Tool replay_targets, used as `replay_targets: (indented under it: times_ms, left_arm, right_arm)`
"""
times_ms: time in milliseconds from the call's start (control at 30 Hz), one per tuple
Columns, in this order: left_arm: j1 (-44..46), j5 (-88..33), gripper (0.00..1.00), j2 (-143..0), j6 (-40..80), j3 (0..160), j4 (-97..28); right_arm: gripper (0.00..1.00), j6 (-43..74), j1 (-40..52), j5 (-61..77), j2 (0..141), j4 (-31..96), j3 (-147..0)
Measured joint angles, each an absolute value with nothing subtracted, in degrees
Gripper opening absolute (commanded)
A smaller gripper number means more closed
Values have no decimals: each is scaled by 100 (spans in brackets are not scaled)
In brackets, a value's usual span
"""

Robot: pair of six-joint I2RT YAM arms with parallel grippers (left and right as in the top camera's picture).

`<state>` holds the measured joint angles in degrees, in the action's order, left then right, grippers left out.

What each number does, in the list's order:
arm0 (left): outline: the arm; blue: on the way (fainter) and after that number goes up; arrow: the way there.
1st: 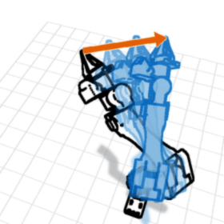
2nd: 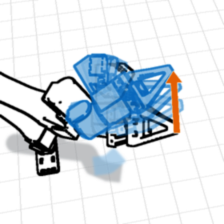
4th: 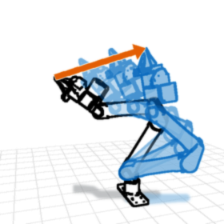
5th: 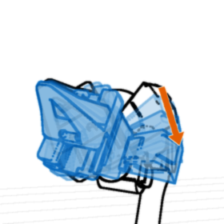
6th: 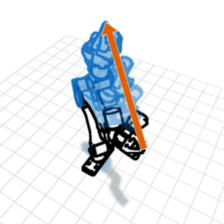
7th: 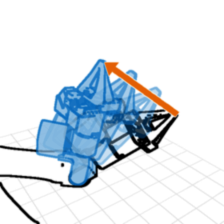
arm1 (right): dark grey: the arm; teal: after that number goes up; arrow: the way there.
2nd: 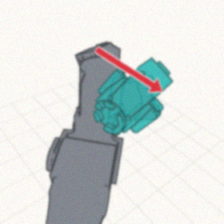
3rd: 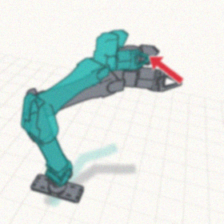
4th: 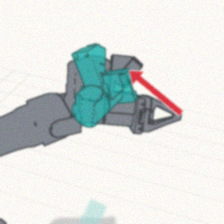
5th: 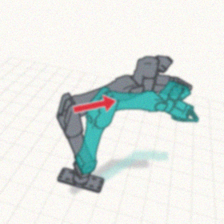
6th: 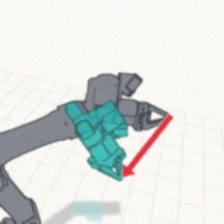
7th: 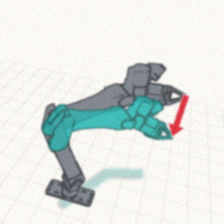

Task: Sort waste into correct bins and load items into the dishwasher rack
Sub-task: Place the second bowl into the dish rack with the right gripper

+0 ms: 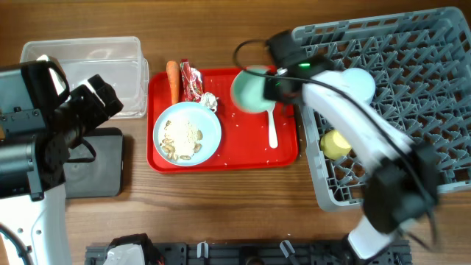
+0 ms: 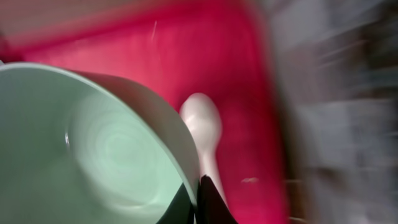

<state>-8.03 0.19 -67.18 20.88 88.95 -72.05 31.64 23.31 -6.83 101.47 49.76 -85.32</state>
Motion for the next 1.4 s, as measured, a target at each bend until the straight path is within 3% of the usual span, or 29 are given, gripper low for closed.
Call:
replay_targets:
  times_ms: [200, 433, 767, 1067, 1300, 1333, 1367, 1400]
  left_arm:
    - [-803, 19, 100, -6718, 2088, 8895, -7203]
    - [-803, 19, 100, -6718, 2088, 8895, -7203]
    - [-803, 19, 100, -6718, 2088, 8895, -7203]
    - [-803, 19, 100, -6718, 2088, 8895, -7203]
    - [-803, 19, 100, -6718, 2088, 8895, -7203]
    - [-803, 19, 100, -6718, 2088, 8895, -7203]
    - [-803, 19, 100, -6718, 2088, 8895, -7201]
    - [-805, 19, 100, -6718, 2088, 8895, -7203]
  right_arm:
    - [4, 2486, 1382, -4018, 8248, 4960, -8799]
    - [4, 1570, 220, -6351, 8892, 4606, -8602]
    - [4, 591, -344, -7043, 11093, 3763, -8484]
    - [4, -864, -670, -7358, 11393, 2683, -8477]
    - [5, -1085, -652, -7391, 11406, 2816, -8482]
    - [7, -1087, -593, -7356, 11406, 2893, -8488]
    - [20, -1083, -484, -7255, 11406, 3039, -8490]
    - [55, -1087, -325, -7131, 11406, 3277, -8490]
